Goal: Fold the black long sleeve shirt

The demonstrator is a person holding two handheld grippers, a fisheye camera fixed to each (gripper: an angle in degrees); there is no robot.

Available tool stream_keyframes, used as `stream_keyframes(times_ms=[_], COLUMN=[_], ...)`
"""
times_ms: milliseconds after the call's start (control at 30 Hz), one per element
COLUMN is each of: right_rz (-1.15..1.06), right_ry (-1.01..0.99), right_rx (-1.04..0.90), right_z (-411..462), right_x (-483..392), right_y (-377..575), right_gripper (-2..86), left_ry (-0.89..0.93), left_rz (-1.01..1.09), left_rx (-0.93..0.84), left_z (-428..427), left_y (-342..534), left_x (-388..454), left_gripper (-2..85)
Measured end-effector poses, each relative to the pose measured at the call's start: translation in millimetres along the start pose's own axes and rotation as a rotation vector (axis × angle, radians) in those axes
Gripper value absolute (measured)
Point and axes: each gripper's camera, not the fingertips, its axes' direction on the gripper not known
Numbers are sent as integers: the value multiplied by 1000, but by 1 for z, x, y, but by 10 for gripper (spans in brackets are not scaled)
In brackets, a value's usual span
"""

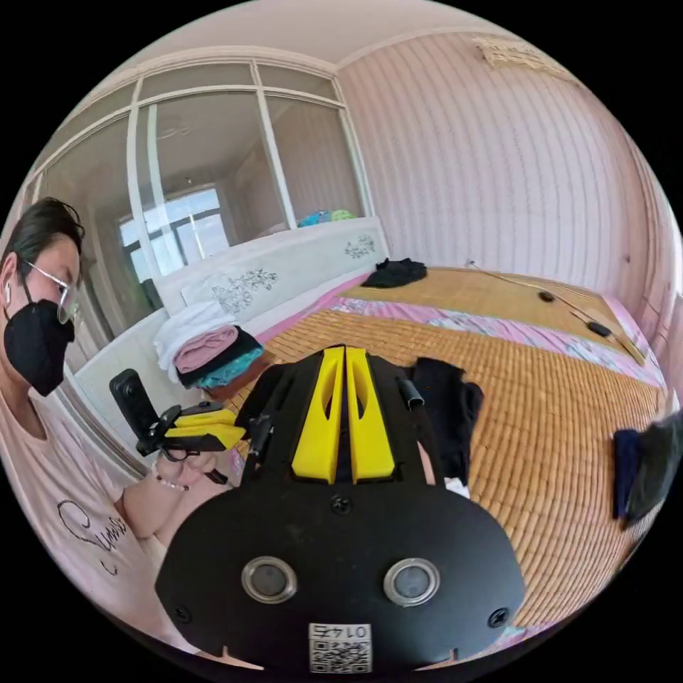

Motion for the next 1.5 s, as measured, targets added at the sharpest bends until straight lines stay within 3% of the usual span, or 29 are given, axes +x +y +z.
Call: stream_keyframes(times_ms=[100,167,267,433,633,800,1033,1133,1200,1300,1500], right_rz=[197,288,392,412,170,-144,66,106,90,105,216], right_ry=[49,49,48,34,52,144,205,105,126,113,177], right_rx=[-203,-273,-305,-391,-520,-636,-552,-672,-675,-613,-616], right_z=[-5,-3,-7,1,38,82,44,56,53,31,6], right_x=[49,69,91,97,40,-23,8,17,16,22,69], right_y=[59,90,120,126,97,100,86,94,91,79,73], right_gripper=[-2,-2,-1,4,64,90,70,69,11,-4,-5], left_ry=[103,180,224,318,373,202,125,165,191,189,32], left_rz=[49,42,58,-31,-56,-88,-98,-68,-80,-77,-83], left_rx=[-220,-417,-544,-530,-587,-603,-720,-760,-768,-748,-720], left_z=[59,98,122,128,140,141,183,211,223,228,214], left_y=[23,46,63,72,67,67,68,72,73,66,48], left_x=[35,49,63,58,39,14,-7,12,17,17,-32], left_gripper=[-10,-9,-8,6,27,28,42,48,49,50,50])
